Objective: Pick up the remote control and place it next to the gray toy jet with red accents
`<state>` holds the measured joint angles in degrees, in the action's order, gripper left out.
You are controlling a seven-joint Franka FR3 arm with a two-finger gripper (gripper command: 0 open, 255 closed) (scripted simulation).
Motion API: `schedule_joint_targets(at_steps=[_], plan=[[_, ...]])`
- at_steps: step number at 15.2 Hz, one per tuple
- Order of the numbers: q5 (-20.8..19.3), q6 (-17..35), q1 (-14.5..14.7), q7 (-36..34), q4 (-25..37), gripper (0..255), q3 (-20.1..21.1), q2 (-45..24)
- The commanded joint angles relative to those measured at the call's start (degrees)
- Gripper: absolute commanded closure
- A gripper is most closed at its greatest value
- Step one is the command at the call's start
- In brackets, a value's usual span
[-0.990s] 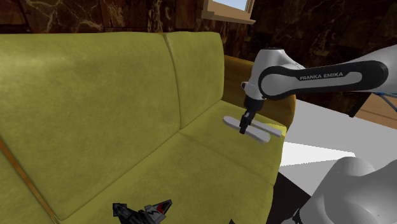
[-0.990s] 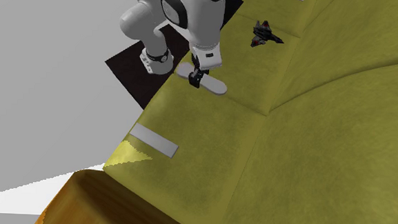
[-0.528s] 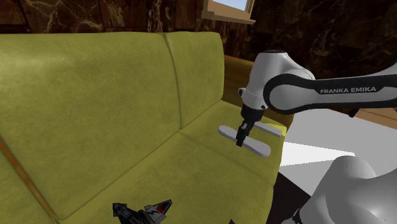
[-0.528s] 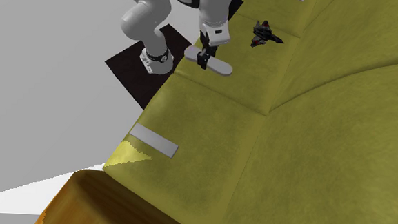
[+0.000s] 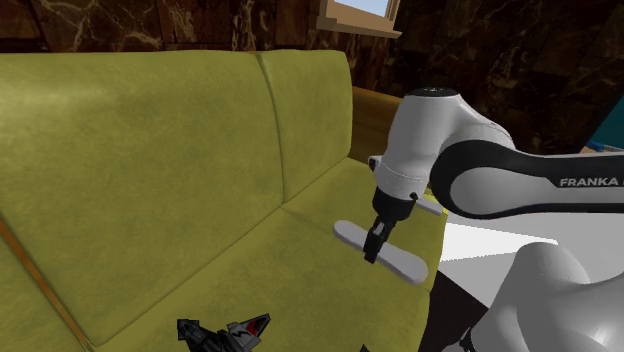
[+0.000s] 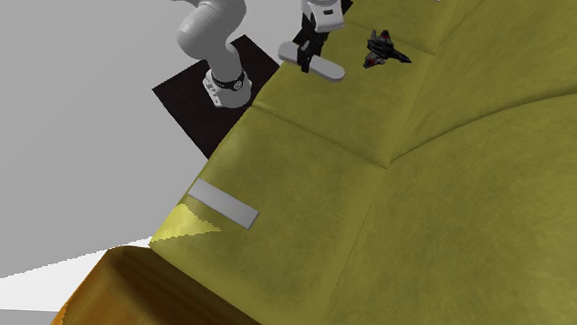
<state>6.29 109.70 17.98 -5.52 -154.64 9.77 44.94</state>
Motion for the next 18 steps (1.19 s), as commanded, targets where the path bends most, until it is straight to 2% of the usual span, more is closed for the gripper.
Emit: schedule_joint_targets(at_steps=[1, 6, 18], plan=[[2.2, -0.3, 1.9, -3.2, -0.1, 255, 2.8, 0.5], [7.0, -0.5, 6.1, -10.9, 1.7, 255, 9.5, -0.5], [8.9, 10.3, 6.6, -10.8, -5.5, 255, 11.9, -4.2]])
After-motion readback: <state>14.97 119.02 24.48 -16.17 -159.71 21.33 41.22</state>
